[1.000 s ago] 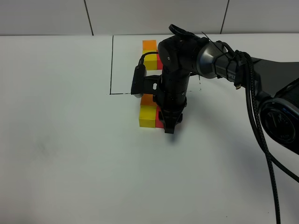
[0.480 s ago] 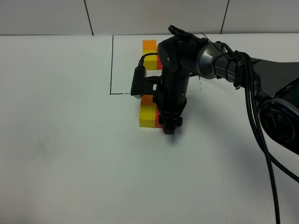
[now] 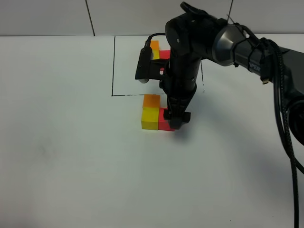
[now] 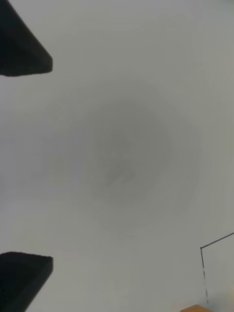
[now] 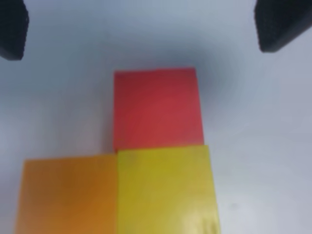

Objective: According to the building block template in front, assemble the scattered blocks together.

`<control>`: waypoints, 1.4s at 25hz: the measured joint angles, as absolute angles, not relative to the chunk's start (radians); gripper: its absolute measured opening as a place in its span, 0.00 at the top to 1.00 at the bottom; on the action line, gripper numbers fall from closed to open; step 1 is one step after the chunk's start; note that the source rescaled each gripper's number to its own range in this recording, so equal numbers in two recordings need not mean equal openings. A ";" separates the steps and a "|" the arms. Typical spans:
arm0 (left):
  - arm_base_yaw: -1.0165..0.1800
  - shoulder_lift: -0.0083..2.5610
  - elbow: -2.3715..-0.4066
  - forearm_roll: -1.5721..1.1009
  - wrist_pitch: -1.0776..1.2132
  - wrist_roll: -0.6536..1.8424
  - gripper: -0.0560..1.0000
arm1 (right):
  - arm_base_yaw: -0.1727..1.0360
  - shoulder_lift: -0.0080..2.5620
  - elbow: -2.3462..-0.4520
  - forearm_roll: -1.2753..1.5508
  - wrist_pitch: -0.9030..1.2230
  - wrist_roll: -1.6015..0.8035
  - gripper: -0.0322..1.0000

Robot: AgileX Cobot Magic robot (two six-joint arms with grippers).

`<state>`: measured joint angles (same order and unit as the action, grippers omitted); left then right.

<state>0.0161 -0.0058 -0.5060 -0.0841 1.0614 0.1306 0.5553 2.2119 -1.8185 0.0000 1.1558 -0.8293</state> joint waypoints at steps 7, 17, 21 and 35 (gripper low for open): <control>0.016 -0.006 -0.506 -0.084 1.061 0.131 0.27 | 0.366 2.162 -1.819 0.027 1.170 -0.595 0.11; 0.016 -0.006 -0.506 -0.084 1.061 0.131 0.27 | 0.034 2.014 -1.652 0.065 1.114 -0.387 0.11; 0.016 -0.006 -0.506 -0.084 1.061 0.131 0.27 | -0.084 1.917 -1.530 0.064 1.056 -0.337 0.11; 0.016 -0.006 -0.506 -0.084 1.061 0.131 0.27 | -0.165 1.549 -1.185 0.063 0.979 -0.328 0.11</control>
